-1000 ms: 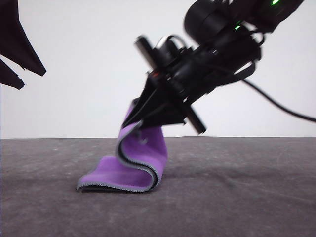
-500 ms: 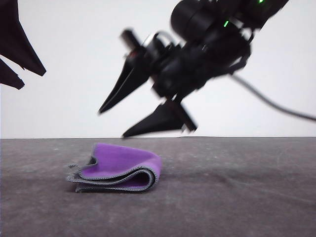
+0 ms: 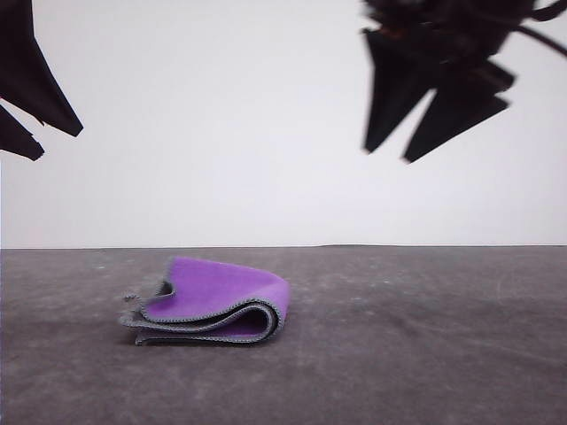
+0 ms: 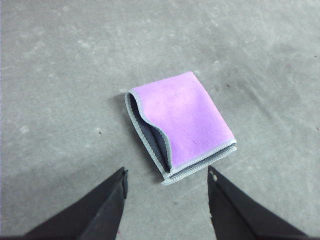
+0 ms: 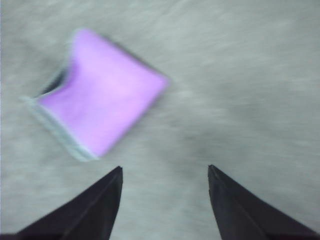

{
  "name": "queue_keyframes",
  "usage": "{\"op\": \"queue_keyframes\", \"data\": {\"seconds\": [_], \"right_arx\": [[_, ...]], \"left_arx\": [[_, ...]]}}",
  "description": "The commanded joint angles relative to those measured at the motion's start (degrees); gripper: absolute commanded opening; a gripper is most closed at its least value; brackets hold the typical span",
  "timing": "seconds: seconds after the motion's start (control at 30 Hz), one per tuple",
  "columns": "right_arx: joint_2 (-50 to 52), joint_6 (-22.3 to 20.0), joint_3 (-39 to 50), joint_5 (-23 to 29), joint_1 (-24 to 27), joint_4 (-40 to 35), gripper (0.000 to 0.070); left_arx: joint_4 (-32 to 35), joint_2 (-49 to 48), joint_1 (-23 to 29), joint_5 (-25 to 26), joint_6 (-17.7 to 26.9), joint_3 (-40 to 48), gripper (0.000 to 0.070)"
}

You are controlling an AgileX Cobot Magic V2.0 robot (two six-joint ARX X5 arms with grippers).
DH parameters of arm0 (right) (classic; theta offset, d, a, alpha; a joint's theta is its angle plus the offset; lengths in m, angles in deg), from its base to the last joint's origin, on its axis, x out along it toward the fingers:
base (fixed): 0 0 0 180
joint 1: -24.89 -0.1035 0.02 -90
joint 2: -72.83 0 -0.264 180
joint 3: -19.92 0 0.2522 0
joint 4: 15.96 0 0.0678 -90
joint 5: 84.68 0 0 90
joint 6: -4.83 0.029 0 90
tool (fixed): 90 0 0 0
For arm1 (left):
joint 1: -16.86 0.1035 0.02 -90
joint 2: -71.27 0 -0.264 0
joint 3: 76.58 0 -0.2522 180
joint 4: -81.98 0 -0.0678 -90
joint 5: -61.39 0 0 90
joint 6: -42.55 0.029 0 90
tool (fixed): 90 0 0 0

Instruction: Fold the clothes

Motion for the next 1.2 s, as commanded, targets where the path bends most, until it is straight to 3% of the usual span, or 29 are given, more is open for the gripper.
{"op": "queue_keyframes", "data": {"seconds": [0.0, 0.23, 0.4, 0.63, 0.7, 0.73, 1.17], "right_arx": [[2.1, -2.3, 2.7, 0.4, 1.1, -1.5, 0.0342], [11.9, 0.0, 17.1, 0.3, 6.6, -13.9, 0.0342], [15.1, 8.0, 25.6, -0.8, 8.3, -26.4, 0.0342], [15.1, 6.9, 26.2, -0.4, 8.3, -26.8, 0.0339], [15.1, 6.9, 26.2, -0.3, 8.3, -26.8, 0.0153], [15.1, 6.8, 26.2, -0.2, 8.3, -26.7, 0.0018], [15.1, 6.9, 26.2, -0.5, 8.2, -27.2, 0.0015]], "left_arx": [[0.6, 0.3, -0.2, 0.0, 0.6, -0.6, 0.0302], [0.6, 0.3, -0.2, 0.0, 0.6, -0.6, 0.0302], [0.6, 0.3, -0.2, 0.0, 0.6, -0.6, 0.0301], [0.3, 0.3, -0.2, 0.2, 0.6, -0.7, 0.0308], [0.4, 0.3, -0.3, 0.2, 0.6, -0.7, 0.0170], [0.6, 0.3, -0.3, 0.3, 0.6, -0.7, 0.0020], [0.6, 0.3, -0.2, 0.3, 0.5, -0.7, 0.0000]]}}
